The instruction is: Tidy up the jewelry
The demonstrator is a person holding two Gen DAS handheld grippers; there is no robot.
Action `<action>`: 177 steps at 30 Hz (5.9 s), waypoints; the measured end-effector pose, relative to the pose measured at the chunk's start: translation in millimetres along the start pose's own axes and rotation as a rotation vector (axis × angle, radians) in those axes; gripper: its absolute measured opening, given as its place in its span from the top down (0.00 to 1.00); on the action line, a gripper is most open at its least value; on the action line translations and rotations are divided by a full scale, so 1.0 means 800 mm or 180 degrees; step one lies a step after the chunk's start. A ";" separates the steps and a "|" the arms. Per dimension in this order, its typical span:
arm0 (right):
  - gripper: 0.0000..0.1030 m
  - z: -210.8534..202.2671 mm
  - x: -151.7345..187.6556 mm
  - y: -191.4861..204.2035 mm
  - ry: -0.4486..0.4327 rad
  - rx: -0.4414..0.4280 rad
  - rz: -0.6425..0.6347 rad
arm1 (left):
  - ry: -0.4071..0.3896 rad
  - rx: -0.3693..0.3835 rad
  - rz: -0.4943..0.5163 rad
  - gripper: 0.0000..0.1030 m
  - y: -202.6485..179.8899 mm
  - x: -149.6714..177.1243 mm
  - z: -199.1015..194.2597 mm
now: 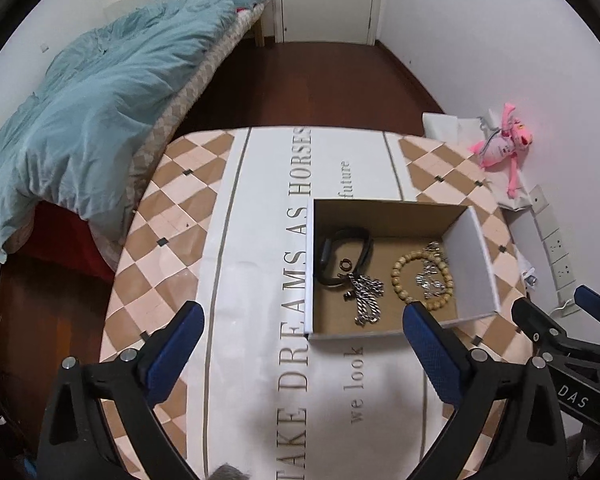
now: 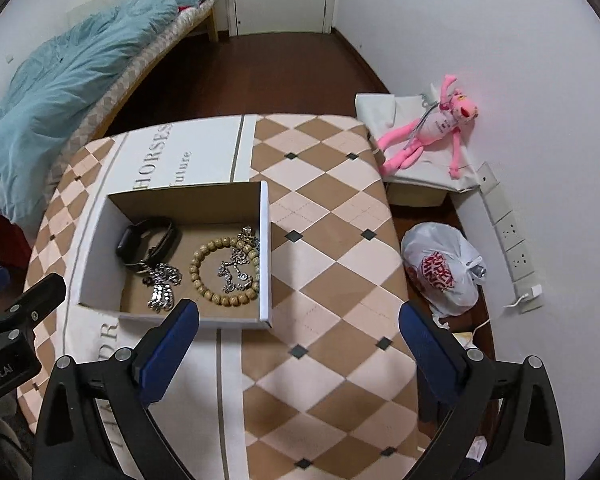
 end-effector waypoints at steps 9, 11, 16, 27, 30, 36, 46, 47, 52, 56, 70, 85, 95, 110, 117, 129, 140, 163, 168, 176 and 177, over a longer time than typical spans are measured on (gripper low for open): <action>0.02 -0.121 0.000 -0.005 -0.0417 -0.0034 0.0021 | -0.0363 0.0021 -0.0049 0.01 0.000 -0.006 -0.105; 0.02 -0.150 -0.001 -0.007 -0.0501 -0.0060 0.0029 | -0.0432 0.0003 -0.0063 0.01 0.002 -0.007 -0.130; 0.02 -0.212 -0.004 -0.012 -0.0671 -0.0105 0.0063 | -0.0588 -0.0016 -0.0070 0.01 0.006 -0.008 -0.184; 0.00 -0.320 -0.002 -0.007 -0.0977 -0.0142 0.0020 | -0.0725 0.0008 -0.0077 0.01 0.015 -0.004 -0.263; 0.00 -0.332 -0.002 -0.008 -0.0989 -0.0172 0.0030 | -0.0727 -0.0001 -0.0078 0.01 0.017 0.000 -0.273; 0.00 -0.338 -0.001 -0.007 -0.0964 -0.0179 0.0018 | -0.0722 0.0009 -0.0076 0.01 0.017 0.003 -0.283; 0.00 -0.318 -0.012 -0.014 -0.0836 -0.0099 0.0026 | -0.0513 0.0031 -0.0096 0.01 0.009 -0.006 -0.253; 0.00 -0.313 -0.015 -0.013 -0.0809 -0.0094 0.0024 | -0.0504 0.0032 -0.0095 0.01 0.008 -0.009 -0.250; 0.00 -0.290 -0.035 -0.013 -0.0767 -0.0059 0.0003 | -0.0441 -0.0010 -0.0102 0.01 0.006 -0.027 -0.229; 0.00 -0.270 -0.049 -0.013 -0.0719 -0.0012 -0.0016 | -0.0362 -0.0029 -0.0086 0.01 0.003 -0.035 -0.212; 0.00 -0.207 -0.068 -0.009 -0.0433 0.0026 -0.0065 | -0.0128 -0.0082 -0.0007 0.01 -0.004 -0.044 -0.168; 0.00 -0.193 -0.060 -0.010 -0.0302 -0.0012 -0.0059 | -0.0045 -0.0076 0.0005 0.01 -0.004 -0.039 -0.155; 0.00 -0.193 -0.058 -0.008 -0.0298 0.0004 -0.0078 | -0.0036 -0.0065 0.0013 0.01 -0.005 -0.040 -0.155; 0.00 -0.193 -0.049 -0.008 -0.0269 0.0002 -0.0091 | 0.0004 -0.0040 -0.0004 0.01 -0.001 -0.033 -0.153; 0.00 -0.192 -0.049 -0.011 -0.0239 -0.0004 -0.0096 | 0.0004 -0.0042 -0.0007 0.01 -0.002 -0.032 -0.153; 0.00 -0.192 -0.049 -0.011 -0.0241 -0.0010 -0.0096 | -0.0016 -0.0055 0.0006 0.01 -0.003 -0.029 -0.155; 0.00 -0.193 -0.049 -0.011 -0.0234 -0.0025 -0.0096 | -0.0025 -0.0070 0.0002 0.01 -0.001 -0.030 -0.159; 0.00 -0.193 -0.049 -0.010 -0.0234 -0.0016 -0.0106 | -0.0006 -0.0055 -0.0020 0.01 0.000 -0.029 -0.158; 0.00 -0.194 -0.049 -0.010 -0.0236 -0.0019 -0.0105 | -0.0003 -0.0054 -0.0023 0.01 0.001 -0.029 -0.158; 0.00 -0.193 -0.050 -0.010 -0.0233 -0.0021 -0.0102 | -0.0021 -0.0066 -0.0026 0.01 0.002 -0.028 -0.159; 0.00 -0.193 -0.050 -0.010 -0.0231 -0.0022 -0.0101 | -0.0032 -0.0071 -0.0031 0.01 0.003 -0.029 -0.159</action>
Point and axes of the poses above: each gripper's, at about its wrist camera, not at the fingertips, and z roughly the way its jaws point, y to its left, x to its underside, the point moved 4 cm from there along z, roughly the way its jaws point, and after that the axes turned 9 degrees about -y, right-handed, at the moved point
